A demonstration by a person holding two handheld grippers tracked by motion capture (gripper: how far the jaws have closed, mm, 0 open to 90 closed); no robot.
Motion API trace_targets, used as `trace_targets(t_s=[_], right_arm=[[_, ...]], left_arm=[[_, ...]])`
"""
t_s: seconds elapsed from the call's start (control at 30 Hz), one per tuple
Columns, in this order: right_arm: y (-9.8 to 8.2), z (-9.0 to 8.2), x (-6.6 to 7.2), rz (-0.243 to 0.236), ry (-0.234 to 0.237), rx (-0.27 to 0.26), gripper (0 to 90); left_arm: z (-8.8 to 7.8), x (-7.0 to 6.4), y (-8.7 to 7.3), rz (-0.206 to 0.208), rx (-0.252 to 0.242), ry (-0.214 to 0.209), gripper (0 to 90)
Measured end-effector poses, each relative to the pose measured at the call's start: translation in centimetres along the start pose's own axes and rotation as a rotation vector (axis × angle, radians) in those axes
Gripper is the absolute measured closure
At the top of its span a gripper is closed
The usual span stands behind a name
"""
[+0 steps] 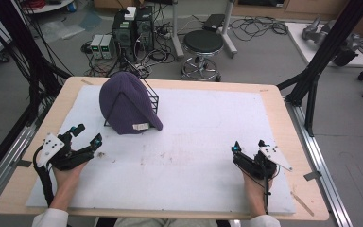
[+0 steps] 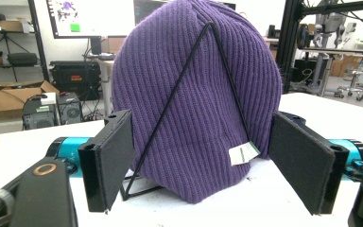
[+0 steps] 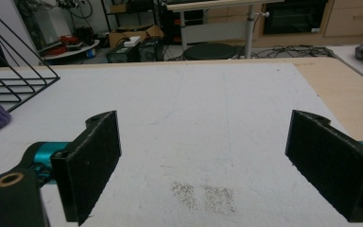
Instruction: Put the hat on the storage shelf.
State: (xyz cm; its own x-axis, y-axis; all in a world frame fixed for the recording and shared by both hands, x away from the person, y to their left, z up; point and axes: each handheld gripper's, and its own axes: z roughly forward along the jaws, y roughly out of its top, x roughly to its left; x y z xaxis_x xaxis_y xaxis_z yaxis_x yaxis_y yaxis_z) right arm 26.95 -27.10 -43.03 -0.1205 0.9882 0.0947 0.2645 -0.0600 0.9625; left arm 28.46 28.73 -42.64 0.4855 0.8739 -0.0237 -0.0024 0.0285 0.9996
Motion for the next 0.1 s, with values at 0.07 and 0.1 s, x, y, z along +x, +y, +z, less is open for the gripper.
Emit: trace_targets(t_s=[0.07,0.1], right_arm=[[-0.03,-0.01,0.06,0.002,0.004,0.005,10.5],[-0.05,0.03,0.06,-0.001,0.004,0.003,10.4]], left_arm=[[0.07,-0.04,-0.04,0.0,0.0,-0.002,24.0],[0.08,-0.04,-0.05,0.002,0.004,-0.004,24.0]])
